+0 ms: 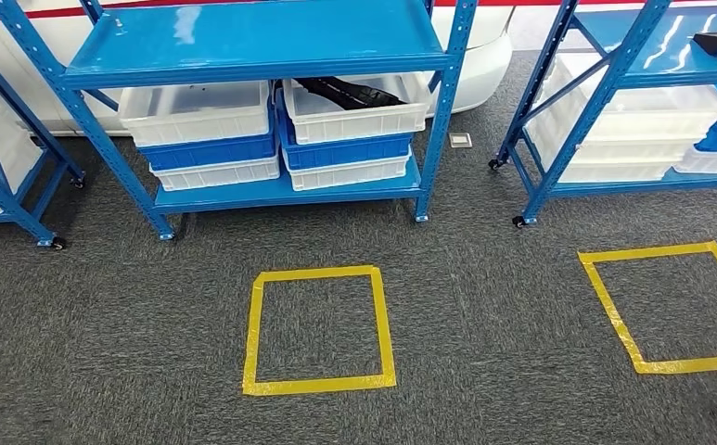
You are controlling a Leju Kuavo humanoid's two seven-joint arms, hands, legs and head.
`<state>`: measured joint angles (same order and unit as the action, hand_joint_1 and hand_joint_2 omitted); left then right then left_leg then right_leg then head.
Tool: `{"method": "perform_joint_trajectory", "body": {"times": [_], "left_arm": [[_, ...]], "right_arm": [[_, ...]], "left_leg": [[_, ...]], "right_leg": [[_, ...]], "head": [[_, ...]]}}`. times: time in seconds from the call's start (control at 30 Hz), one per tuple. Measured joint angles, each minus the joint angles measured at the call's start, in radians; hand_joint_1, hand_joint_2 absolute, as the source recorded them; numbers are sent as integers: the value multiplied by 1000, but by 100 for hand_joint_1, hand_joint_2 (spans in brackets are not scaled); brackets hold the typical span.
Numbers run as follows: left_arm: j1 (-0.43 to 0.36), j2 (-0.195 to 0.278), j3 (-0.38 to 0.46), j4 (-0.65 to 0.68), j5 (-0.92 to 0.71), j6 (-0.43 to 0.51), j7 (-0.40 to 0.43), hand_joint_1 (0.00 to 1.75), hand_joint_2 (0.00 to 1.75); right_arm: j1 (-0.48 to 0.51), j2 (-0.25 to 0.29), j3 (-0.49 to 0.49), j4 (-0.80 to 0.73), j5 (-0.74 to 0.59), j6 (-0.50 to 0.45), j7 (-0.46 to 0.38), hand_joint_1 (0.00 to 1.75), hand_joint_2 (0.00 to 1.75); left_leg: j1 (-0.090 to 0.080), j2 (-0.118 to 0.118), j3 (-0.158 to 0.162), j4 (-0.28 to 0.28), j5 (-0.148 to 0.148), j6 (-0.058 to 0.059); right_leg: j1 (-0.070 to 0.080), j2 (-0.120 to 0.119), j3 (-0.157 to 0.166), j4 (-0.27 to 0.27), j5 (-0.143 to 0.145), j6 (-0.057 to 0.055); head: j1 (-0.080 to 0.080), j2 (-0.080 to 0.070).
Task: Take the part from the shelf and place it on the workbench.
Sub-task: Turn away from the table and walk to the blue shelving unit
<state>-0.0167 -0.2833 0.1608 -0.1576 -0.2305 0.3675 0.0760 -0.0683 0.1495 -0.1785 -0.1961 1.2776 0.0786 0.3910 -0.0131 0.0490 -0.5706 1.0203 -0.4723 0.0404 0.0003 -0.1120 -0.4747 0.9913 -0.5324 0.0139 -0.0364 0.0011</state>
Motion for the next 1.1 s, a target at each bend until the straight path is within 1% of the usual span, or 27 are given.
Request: {"method": "perform_joint_trajectory", "body": {"times": [0.03,0.1,0.17,0.2,0.23,0.27,0.3,0.33,0.37,0.4,0.43,0.47,0.53,0.6,0.63,0.67,0.7,0.73,0.77,0.8,0.83,0.87,0.9,0.93,0.97,1.0,1.1], "left_arm": [[0,-1,0,0,0,0,0,0,0],[0,-2,0,0,0,0,-1,0,0],[-2,-3,0,0,0,0,-2,0,0],[-2,-3,0,0,0,0,-3,0,0],[-2,-3,0,0,0,0,-5,0,0],[-2,-3,1,0,1,0,-7,0,0],[-3,-3,1,0,1,2,-10,0,0],[-3,-4,1,0,2,3,-15,0,0],[-3,-4,1,-1,4,3,-23,0,0],[-3,-5,1,-1,7,4,-32,0,0],[-4,-5,2,-2,11,3,-42,0,0],[-4,-5,2,-2,15,3,-51,0,0],[-4,-5,4,-3,19,4,-61,0,0],[-3,-5,4,-3,21,6,-67,0,0],[-3,-5,4,-3,22,8,-69,0,0],[-2,-5,4,-3,24,11,-70,0,0],[-2,-5,4,-3,26,14,-72,0,0],[-2,-5,4,-3,29,16,-73,0,0],[-1,-5,4,-3,31,19,-74,0,0],[-1,-5,4,-3,33,21,-76,0,0],[-1,-5,4,-3,34,21,-77,0,0],[-1,-5,4,-3,35,22,-78,0,0],[-1,-5,4,-3,37,22,-79,0,0],[-1,-5,4,-3,39,21,-80,0,0],[0,-5,4,-3,41,22,-82,0,0],[0,-5,4,-3,43,22,-83,0,0],[0,-6,5,-3,55,23,-87,0,0]], "right_arm": [[-1,0,1,0,0,0,0,0,0],[-1,-1,2,0,0,0,-1,0,0],[-1,-2,3,0,0,0,-5,0,0],[-3,-3,3,0,0,0,-7,0,0],[-6,-4,3,0,0,0,-9,0,0],[-9,-4,3,0,1,0,-11,0,0],[-10,-5,3,0,1,0,-11,0,0],[-10,-6,4,0,2,0,-11,0,0],[-10,-6,4,0,5,0,-13,0,0],[-8,-7,5,1,8,0,-16,0,0],[-7,-7,6,1,12,0,-20,0,0],[-7,-6,8,2,17,-1,-25,0,0],[-10,-4,10,3,21,-2,-31,0,0],[-12,-1,13,3,22,-2,-33,0,0],[-10,0,15,3,23,-2,-33,0,0],[-8,1,16,3,23,-2,-33,0,0],[-6,0,16,3,24,-2,-33,0,0],[-4,-1,16,3,24,-2,-33,0,0],[-4,-1,16,3,24,-2,-33,0,0],[-4,-2,16,3,24,-2,-33,0,0],[-4,-2,16,3,25,-2,-33,0,0],[-4,-2,17,3,25,-2,-33,0,0],[-4,-2,17,3,26,-2,-34,0,0],[-4,-1,17,4,27,-2,-38,0,0],[-3,0,17,4,28,-1,-46,0,0],[-2,0,17,4,28,0,-56,0,0],[3,-6,17,4,29,1,-83,0,0]], "left_leg": [[3,-10,1,-5,4,6],[13,-32,5,-16,14,18],[17,-54,7,-21,19,24],[17,-65,7,-21,19,25],[18,-79,8,-20,19,24],[18,-93,10,-20,19,24],[19,-108,12,-20,18,23],[20,-124,14,-20,18,21],[21,-138,14,-19,18,18],[20,-149,14,-16,17,13],[19,-156,11,-14,16,7],[18,-161,6,-13,16,0],[18,-169,1,-16,15,-12],[19,-152,-4,-4,7,-21],[18,-127,-19,29,-12,-25],[17,-98,-43,79,-38,-29],[17,-75,-79,149,-72,-33],[17,-61,-122,226,-105,-36],[17,-57,-153,279,-121,-36],[17,-55,-171,306,-120,-35],[16,-55,-167,290,-99,-31],[15,-54,-141,236,-63,-24],[13,-53,-103,163,-23,-15],[9,-48,-66,94,1,-4],[4,-44,-38,43,13,5],[0,-40,-24,15,14,12],[1,-46,-2,-8,4,24]], "right_leg": [[-1,-2,2,1,-3,4],[-1,36,-12,43,-28,9],[-5,89,-70,166,-80,6],[-6,100,-103,234,-101,6],[-7,104,-127,280,-111,9],[-8,105,-134,289,-104,16],[-10,107,-124,257,-81,25],[-13,114,-101,195,-47,34],[-17,132,-73,120,-14,41],[-19,150,-53,59,12,43],[-21,167,-43,22,27,40],[-20,177,-42,7,32,33],[-17,171,-45,9,33,14],[-20,161,-40,5,35,-1],[-23,153,-36,4,34,-8],[-22,146,-34,4,33,-13],[-20,137,-33,4,30,-17],[-17,127,-32,4,27,-21],[-15,119,-32,4,24,-22],[-12,113,-30,4,21,-24],[-10,109,-26,4,16,-24],[-7,107,-20,4,11,-24],[-6,106,-13,4,6,-23],[-2,105,-6,3,-1,-20],[0,104,-1,3,-7,-16],[0,103,6,2,-10,-11],[3,99,24,15,-11,11]], "head": [[-1,0],[3,0],[12,0],[14,0],[15,0],[15,0],[15,0],[16,0],[17,0],[18,0],[20,0],[20,0],[18,0],[16,0],[11,0],[6,0],[1,0],[-2,0],[-2,0],[-3,0],[-3,0],[-3,0],[-4,0],[-3,0],[-3,0],[-3,0],[-4,0]]}}
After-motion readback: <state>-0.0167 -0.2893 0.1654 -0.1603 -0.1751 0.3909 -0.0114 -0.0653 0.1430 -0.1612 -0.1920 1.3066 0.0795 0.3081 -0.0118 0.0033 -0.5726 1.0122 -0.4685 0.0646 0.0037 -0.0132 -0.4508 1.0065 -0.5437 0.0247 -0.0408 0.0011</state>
